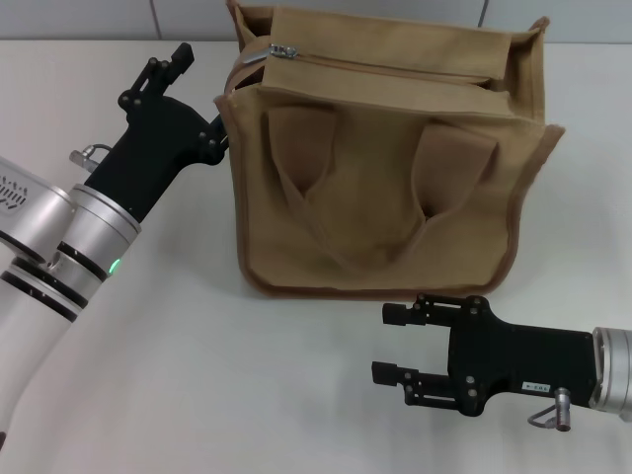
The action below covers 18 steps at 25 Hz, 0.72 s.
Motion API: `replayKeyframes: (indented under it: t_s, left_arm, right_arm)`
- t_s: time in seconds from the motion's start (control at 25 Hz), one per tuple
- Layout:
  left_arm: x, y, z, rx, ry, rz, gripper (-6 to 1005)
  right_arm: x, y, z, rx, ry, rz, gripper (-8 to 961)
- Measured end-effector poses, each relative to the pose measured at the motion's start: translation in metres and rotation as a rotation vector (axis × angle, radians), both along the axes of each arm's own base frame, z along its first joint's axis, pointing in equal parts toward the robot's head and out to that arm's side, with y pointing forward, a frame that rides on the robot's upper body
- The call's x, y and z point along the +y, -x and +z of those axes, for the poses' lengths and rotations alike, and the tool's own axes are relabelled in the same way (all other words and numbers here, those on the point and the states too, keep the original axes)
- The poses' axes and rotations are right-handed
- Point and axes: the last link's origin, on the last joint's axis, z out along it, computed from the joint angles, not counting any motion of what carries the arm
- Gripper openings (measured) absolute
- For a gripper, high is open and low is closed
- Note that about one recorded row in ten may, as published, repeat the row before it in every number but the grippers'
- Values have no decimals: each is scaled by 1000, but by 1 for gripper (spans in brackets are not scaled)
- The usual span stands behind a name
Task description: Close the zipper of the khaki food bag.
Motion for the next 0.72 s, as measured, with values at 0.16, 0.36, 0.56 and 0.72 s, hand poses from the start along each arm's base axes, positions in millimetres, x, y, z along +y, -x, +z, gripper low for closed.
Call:
replayKeyframes:
  t_s: [0.16, 0.36, 0.56, 0.72]
  left_arm:
    - [0, -5, -1, -22, -1, -10, 644]
    - [0, -9, -1, -32, -5, -23, 635]
    - [1, -11, 0, -44, -16, -21, 627]
    - [4, -14, 3, -61, -36, -18, 619]
  right_arm:
    - [1, 1, 1, 8, -8, -6, 664]
    - [2, 2, 0, 17, -14, -17, 664]
    - [3, 3, -1, 18, -13, -17, 664]
    - [3, 4, -2, 22, -11, -18, 664]
